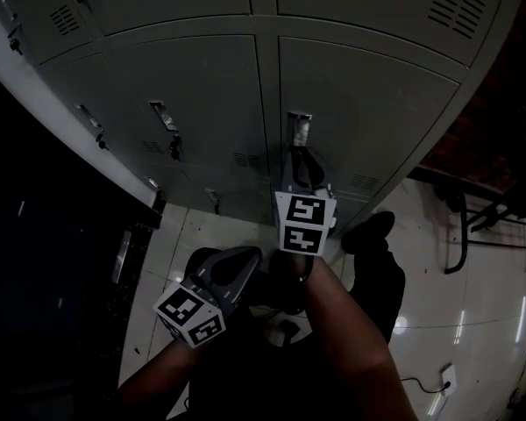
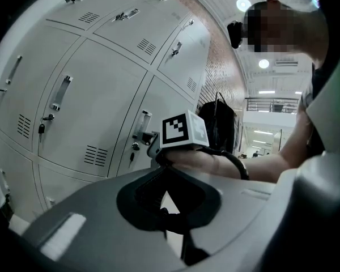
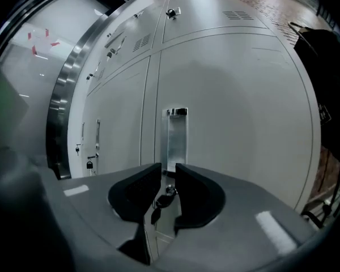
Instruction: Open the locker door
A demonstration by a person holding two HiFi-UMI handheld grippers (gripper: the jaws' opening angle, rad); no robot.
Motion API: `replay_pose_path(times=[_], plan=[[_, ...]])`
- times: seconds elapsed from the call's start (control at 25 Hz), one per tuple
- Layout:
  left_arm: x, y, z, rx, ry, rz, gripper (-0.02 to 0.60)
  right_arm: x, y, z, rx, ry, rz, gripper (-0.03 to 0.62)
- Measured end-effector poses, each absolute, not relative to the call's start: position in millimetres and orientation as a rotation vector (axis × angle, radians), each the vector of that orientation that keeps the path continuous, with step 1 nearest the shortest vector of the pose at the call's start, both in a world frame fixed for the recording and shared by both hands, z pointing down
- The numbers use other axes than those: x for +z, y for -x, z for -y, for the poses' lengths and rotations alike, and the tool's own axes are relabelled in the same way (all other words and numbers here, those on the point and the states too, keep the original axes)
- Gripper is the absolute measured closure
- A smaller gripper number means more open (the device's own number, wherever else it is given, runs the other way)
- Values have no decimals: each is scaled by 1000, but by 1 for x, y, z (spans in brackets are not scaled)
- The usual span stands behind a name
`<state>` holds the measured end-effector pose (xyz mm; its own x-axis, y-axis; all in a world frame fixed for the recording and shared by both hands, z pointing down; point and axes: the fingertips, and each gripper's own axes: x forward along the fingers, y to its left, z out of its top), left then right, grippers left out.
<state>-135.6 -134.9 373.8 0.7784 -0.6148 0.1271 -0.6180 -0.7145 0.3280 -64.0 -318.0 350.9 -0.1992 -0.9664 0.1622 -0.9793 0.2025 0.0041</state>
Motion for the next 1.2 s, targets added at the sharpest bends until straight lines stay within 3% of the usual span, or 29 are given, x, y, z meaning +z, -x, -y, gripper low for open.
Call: replay_pose_path(times=[0.52,0.8,1.2], plan=[[373,135,133,16,-2620,942,569,388,55,316,492,-1935,2381,500],[374,134,133,18,-2622,935,570,343,76,307,-148,-1838,2269,497],[377,136,131,7,-2614,927,570,314,76,337,-83,-1807,2386,511]])
